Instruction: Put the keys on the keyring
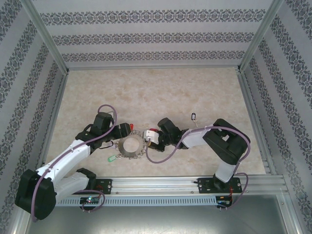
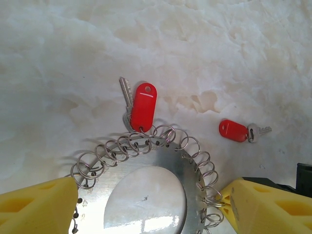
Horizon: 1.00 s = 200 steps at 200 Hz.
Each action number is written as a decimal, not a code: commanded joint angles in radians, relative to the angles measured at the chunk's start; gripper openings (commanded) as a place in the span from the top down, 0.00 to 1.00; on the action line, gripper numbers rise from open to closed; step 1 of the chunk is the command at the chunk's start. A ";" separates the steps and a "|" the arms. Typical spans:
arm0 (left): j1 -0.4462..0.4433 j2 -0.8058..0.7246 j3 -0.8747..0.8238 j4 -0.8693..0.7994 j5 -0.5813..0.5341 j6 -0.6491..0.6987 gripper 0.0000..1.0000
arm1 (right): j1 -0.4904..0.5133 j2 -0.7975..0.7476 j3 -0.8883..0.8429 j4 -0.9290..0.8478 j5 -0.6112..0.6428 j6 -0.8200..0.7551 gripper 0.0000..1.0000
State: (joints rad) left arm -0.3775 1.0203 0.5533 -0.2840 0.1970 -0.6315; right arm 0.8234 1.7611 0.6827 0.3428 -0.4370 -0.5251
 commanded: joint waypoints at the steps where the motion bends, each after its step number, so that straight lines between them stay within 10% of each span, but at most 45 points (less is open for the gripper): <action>1: 0.010 -0.022 -0.025 0.015 -0.013 0.018 0.17 | 0.049 -0.013 -0.043 0.024 0.070 -0.046 0.90; 200: 0.009 -0.070 -0.052 -0.001 -0.099 0.036 0.16 | 0.066 -0.060 -0.108 0.062 0.152 -0.033 0.79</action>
State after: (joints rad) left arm -0.3775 0.9489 0.5011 -0.2844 0.1184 -0.6235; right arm 0.8814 1.7226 0.5972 0.4591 -0.3176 -0.5491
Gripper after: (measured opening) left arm 0.837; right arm 0.170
